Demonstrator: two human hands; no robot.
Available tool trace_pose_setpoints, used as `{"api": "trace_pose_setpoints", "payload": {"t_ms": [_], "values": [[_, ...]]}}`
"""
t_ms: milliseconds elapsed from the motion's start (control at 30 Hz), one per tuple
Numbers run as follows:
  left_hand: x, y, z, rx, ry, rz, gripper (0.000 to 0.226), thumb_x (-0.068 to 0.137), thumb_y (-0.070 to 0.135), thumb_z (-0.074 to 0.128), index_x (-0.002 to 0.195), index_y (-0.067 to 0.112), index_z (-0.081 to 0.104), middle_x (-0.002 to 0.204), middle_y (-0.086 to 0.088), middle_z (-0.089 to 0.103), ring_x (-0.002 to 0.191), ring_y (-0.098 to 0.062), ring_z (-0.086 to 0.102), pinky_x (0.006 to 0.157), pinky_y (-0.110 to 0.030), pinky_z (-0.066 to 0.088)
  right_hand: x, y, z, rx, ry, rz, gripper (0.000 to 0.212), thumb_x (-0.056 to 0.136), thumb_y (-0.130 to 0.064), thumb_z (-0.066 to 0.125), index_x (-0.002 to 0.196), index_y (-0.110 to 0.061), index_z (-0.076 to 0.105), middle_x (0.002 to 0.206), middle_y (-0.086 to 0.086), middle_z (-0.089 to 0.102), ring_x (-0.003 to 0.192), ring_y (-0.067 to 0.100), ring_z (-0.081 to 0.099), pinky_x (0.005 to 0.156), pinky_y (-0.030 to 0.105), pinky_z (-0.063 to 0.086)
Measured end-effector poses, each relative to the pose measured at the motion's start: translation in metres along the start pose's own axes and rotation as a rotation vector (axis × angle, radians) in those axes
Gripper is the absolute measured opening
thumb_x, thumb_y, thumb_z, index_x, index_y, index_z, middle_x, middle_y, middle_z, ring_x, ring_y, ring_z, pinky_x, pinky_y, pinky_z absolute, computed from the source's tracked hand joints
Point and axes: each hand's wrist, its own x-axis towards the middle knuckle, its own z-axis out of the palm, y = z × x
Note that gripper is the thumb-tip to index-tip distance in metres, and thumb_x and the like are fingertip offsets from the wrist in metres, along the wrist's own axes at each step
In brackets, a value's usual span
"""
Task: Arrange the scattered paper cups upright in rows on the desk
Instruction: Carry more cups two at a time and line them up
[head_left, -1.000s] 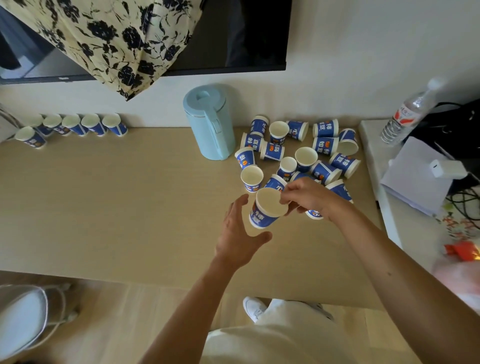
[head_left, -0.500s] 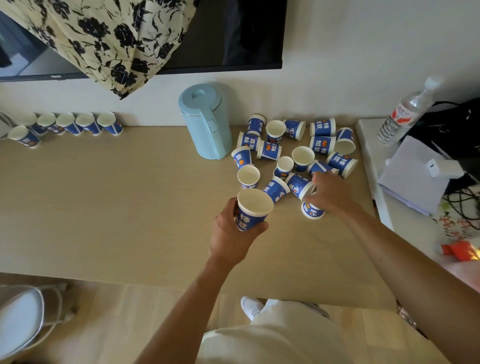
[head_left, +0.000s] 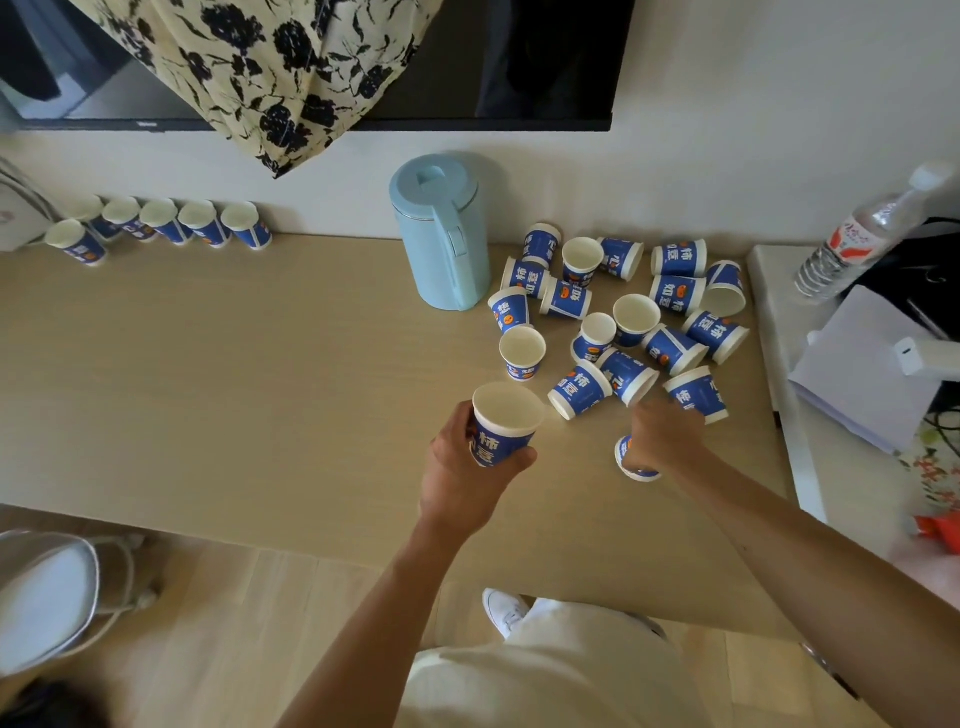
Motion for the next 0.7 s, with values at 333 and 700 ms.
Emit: {"api": "trace_pose_setpoints", "payload": {"t_ms": [333, 700], "values": [[0.014, -0.011, -0.025, -0.065, 0.034, -0.063, 0.054, 0.068, 0.024, 0.092, 0.114, 0.021, 0.064, 0.101, 0.007, 0.075, 0.090, -0.013, 0.071, 0.076, -0.032, 0.059, -0.004, -0.020, -0.057, 0.951, -0.189, -0.045, 0.059, 0.069, -0.046, 0.088, 0.114, -0.027, 0.054, 0.104, -0.010, 0.059, 0.092, 0.009, 0.060, 0.072, 0.027, 0.049], [0.022, -0.051, -0.122, -0.143, 0.204, -0.128, 0.051, 0.070, 0.022, 0.091, 0.113, 0.018, 0.064, 0.098, 0.006, 0.075, 0.088, -0.014, 0.071, 0.075, -0.033, 0.058, -0.036, -0.140, -0.087, 1.537, -0.122, -0.230, 0.049, 0.080, 0.001, 0.080, 0.122, -0.019, 0.065, 0.108, -0.002, 0.073, 0.093, 0.003, 0.070, 0.078, 0.019, 0.053]]}}
